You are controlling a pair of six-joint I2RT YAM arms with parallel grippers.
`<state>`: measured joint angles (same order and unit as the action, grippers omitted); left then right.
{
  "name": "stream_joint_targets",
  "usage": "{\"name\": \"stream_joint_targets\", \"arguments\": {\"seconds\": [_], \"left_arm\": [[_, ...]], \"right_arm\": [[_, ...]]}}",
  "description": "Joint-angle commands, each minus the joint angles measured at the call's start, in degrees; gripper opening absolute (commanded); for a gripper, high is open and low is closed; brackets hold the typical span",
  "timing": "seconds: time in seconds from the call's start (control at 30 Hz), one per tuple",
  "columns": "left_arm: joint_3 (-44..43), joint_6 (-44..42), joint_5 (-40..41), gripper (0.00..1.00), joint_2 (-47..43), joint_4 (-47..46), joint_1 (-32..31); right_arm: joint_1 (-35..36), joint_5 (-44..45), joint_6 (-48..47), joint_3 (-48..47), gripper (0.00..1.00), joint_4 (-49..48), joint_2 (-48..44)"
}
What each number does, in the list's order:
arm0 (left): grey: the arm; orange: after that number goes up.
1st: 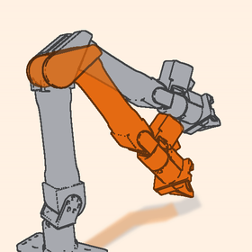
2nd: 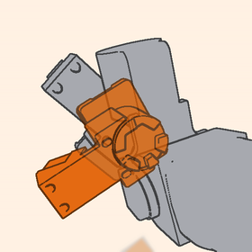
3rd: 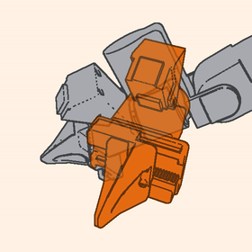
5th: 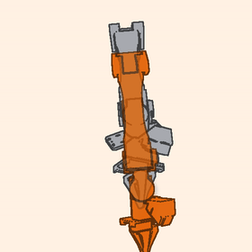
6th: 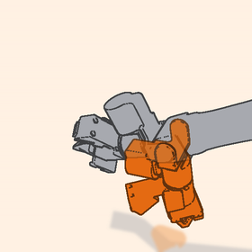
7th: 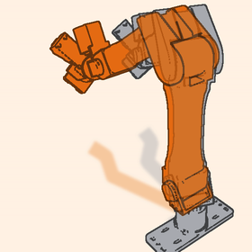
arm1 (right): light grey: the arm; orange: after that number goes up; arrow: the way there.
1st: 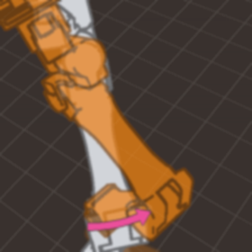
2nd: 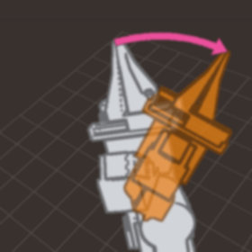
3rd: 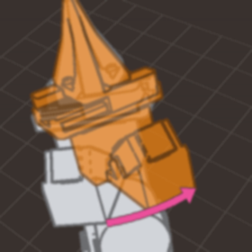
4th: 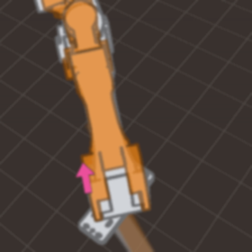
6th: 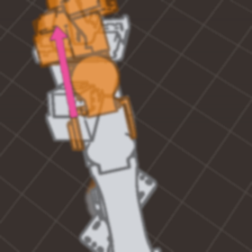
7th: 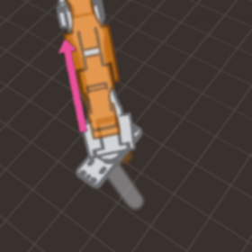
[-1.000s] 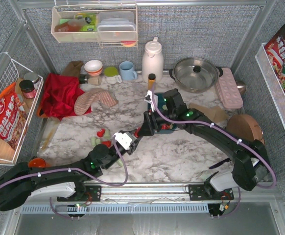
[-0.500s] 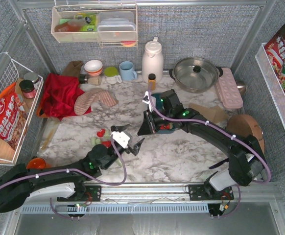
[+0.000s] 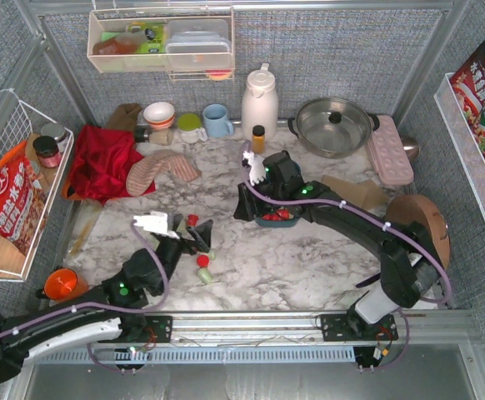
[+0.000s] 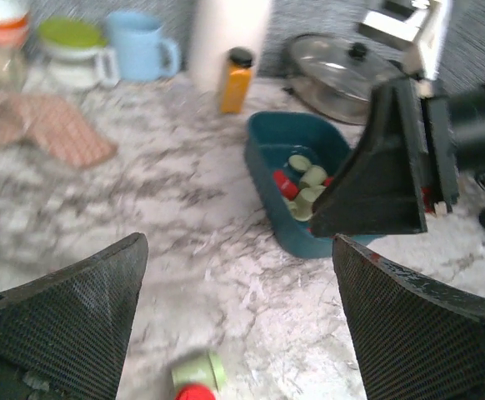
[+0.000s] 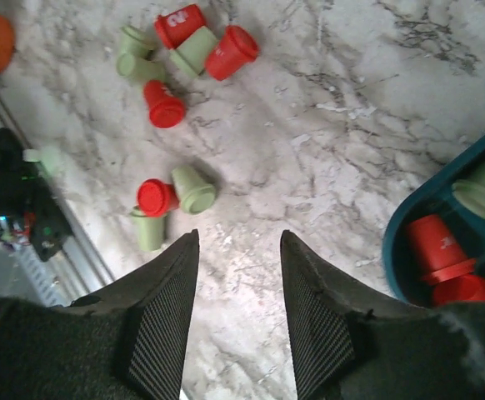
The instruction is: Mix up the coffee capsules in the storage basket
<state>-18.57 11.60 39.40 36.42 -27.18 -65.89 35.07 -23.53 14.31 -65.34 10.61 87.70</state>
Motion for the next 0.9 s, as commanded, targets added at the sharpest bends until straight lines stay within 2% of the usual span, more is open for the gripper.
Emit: {"name": "stream_joint_targets", "arguments": {"seconds": [0.0, 0.1, 0.2, 0.33, 0.5, 0.63, 0.87], "left_arm": [[-3.79, 25.84, 13.87, 0.99, -4.38, 35.02, 0.85], [-5.76, 32.7, 11.17, 0.99, -4.54, 45.61, 4.04], [-7.37, 32.42, 3.75, 0.99, -3.03, 47.28, 9.77], [-9.81, 27.79, -11.18, 0.99, 5.37, 44.24, 20.32], [-13.95, 22.2, -22.1, 0.82, 19.84, 38.49, 27.69], [-16.85, 18.62, -27.25, 0.69, 28.52, 34.76, 31.77], [-22.14, 13.91, -30.26, 0.66, 39.33, 32.06, 34.15]], "right_arm": [[0.39, 6.14, -4.0, -1.99, 0.49, 0.32, 2.65], [0.44, 7.08, -5.11, -2.77, 0.5, 1.01, 3.41], [0.44, 8.83, -6.34, -2.44, 0.51, 2.04, 2.84], [0.42, 12.17, -8.02, -0.08, 0.52, 2.44, 0.73], [0.34, 14.53, -9.39, 2.72, 0.52, 2.58, -1.25], [0.34, 14.78, -10.05, 4.03, 0.52, 2.11, -2.07], [0.26, 14.29, -10.53, 4.83, 0.53, 1.86, -2.33]]}}
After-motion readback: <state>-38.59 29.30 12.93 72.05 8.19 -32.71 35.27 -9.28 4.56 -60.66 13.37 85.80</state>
